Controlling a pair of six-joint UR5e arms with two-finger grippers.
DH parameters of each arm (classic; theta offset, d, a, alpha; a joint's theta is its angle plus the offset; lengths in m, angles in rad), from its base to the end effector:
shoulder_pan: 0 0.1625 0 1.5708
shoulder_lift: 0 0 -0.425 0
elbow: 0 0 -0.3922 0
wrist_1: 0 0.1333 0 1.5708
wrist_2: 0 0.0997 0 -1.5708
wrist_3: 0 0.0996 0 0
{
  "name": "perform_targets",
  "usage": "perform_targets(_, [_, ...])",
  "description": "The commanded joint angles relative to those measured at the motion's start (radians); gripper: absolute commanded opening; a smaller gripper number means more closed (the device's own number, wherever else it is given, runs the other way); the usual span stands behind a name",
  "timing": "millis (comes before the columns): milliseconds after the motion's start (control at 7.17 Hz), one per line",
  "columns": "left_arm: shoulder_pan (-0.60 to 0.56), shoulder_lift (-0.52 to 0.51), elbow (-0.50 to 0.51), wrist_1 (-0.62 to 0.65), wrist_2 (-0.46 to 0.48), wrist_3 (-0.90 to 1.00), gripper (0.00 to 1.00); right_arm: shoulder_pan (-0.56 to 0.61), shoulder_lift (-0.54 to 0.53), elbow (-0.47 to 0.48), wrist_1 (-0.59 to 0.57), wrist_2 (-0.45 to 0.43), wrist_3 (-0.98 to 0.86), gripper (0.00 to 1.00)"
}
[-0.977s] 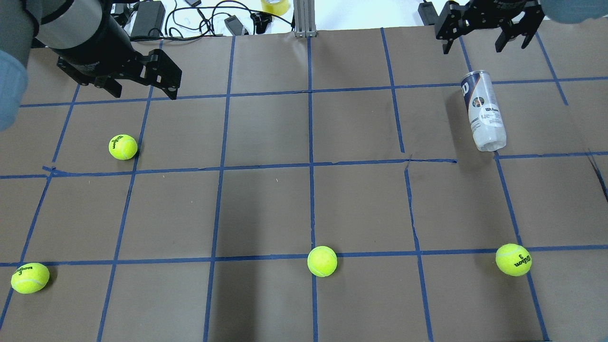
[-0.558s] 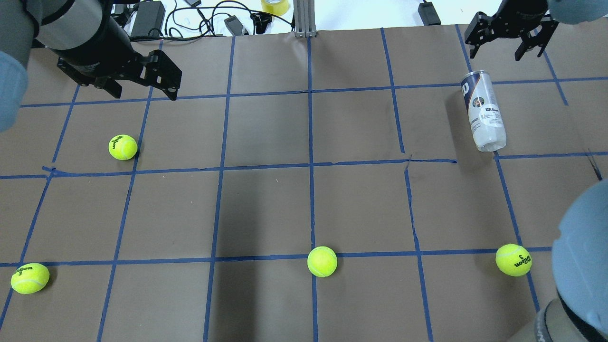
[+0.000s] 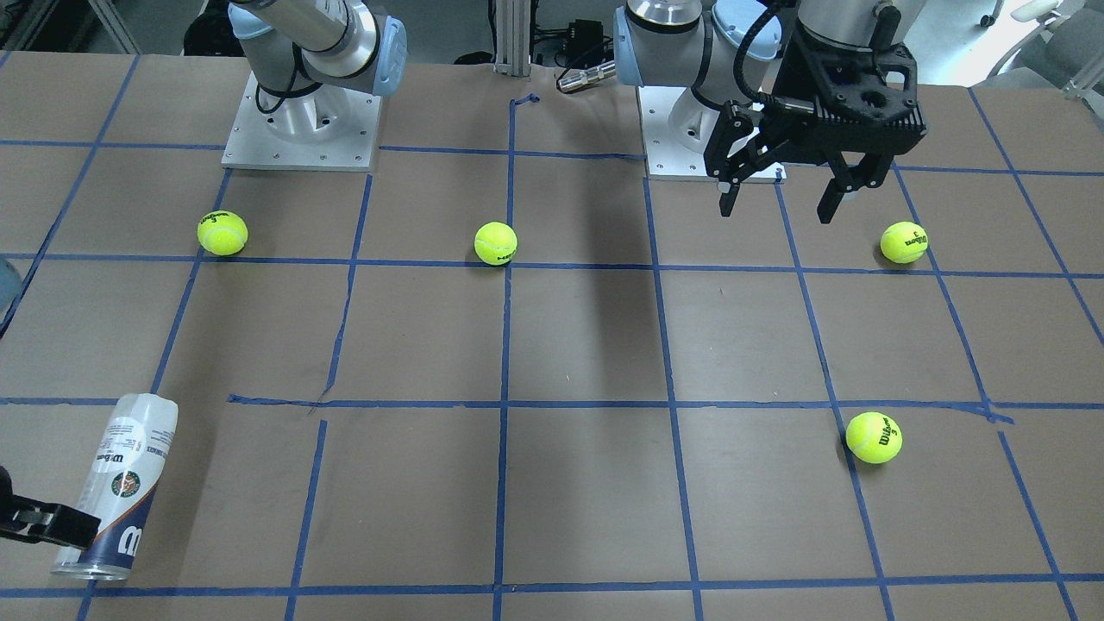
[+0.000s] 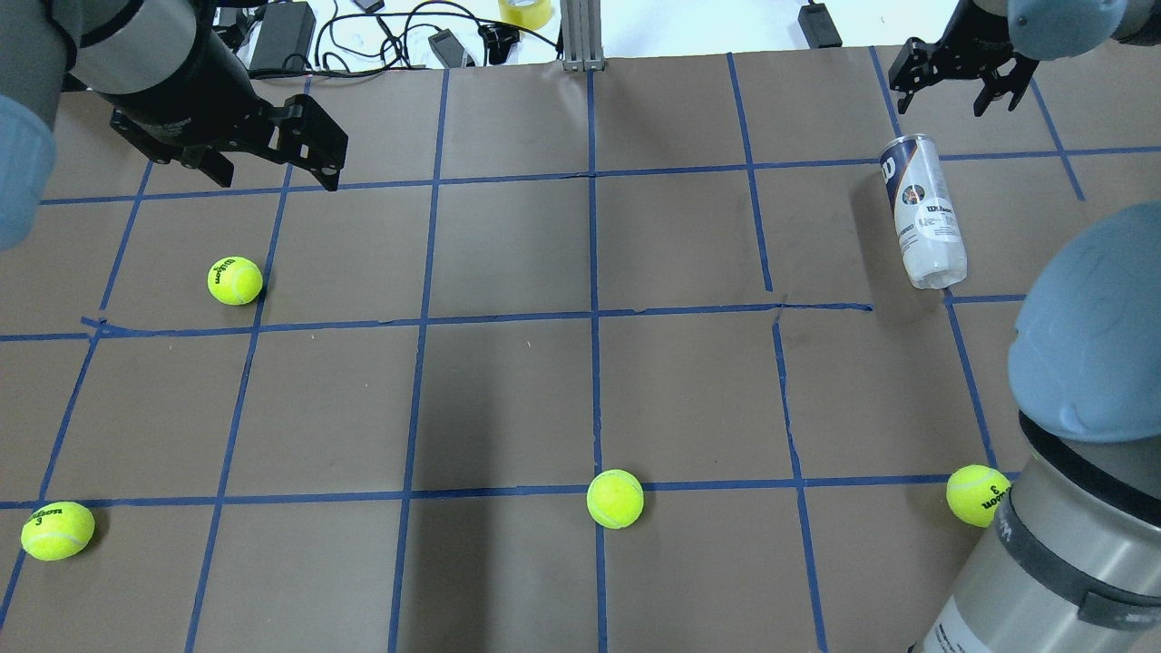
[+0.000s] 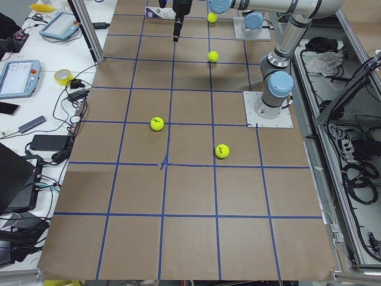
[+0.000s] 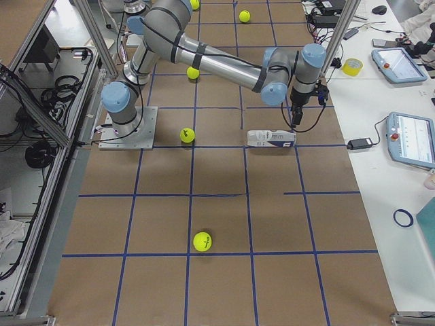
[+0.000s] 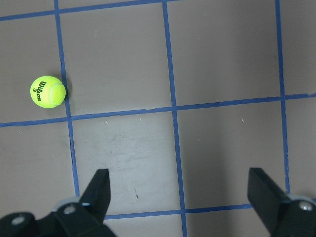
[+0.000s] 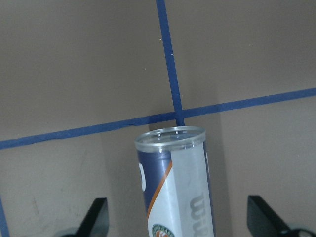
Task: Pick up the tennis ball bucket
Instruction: 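Lower the right gripper over the open end of the clear Wilson can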
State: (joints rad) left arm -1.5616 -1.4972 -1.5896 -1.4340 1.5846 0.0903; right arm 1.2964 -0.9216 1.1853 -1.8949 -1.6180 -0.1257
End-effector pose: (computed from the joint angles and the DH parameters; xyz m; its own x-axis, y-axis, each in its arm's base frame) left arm -0.1275 -0.4784 0.5290 -0.9966 0.0767 -0.0307 0.0812 0.9787 -0.1884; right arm -0.0770 -0.7482 0.3055 -0.9871 0.1508 0.0543 0.1479 0.9875 -0.0540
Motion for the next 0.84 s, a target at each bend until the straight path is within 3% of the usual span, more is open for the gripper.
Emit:
perform_targets(0, [0.000, 0.000, -0.001, 0.001, -0.002, 0.000, 1.00, -0.014, 0.081, -0.006, -0.088, 0.006, -0.034, 1.00])
perform_targets(698, [0.000, 0.000, -0.001, 0.000, -0.002, 0.000, 1.00, -0.016, 0.124, 0.016, -0.096, 0.015, -0.078, 1.00])
